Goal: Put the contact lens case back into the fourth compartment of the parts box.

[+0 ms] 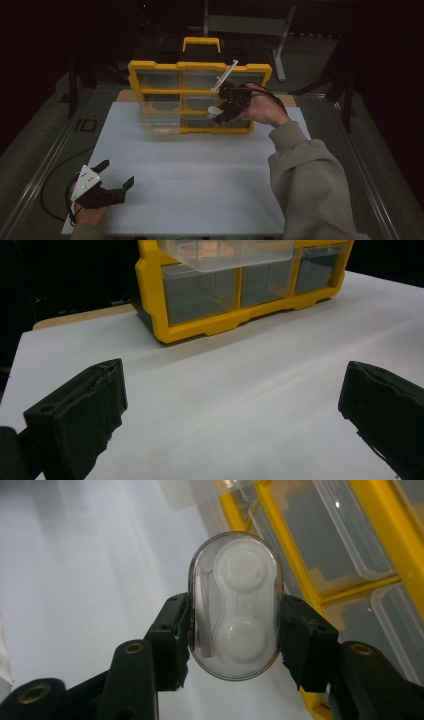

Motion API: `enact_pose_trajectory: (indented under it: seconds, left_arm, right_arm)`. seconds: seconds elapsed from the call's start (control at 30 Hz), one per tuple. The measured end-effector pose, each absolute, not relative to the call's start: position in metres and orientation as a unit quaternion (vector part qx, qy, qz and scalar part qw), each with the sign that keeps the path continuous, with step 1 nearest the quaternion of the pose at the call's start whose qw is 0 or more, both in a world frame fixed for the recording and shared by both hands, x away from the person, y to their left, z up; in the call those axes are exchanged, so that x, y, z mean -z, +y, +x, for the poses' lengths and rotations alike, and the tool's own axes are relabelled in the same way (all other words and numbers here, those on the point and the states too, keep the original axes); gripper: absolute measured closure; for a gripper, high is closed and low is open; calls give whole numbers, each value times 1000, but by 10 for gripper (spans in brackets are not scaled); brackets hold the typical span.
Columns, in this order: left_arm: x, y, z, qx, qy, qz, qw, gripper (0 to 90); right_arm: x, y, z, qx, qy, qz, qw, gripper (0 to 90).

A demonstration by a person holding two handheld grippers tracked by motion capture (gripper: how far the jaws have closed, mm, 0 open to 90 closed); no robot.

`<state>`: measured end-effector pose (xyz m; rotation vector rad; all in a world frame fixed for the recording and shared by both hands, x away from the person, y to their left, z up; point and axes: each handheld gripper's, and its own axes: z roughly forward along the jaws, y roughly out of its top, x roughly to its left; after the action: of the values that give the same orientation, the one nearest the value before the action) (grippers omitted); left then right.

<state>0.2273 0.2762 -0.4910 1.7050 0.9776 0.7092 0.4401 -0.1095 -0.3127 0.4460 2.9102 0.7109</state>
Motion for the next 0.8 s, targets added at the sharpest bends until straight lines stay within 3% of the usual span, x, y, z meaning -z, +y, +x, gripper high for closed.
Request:
enact_pose_trajectory:
  seconds: [0.8]
  left_arm:
    - [491, 277, 227, -294, 405, 705, 502, 0]
  right_arm:
    - [297, -89, 444, -233, 961, 140, 59, 488]
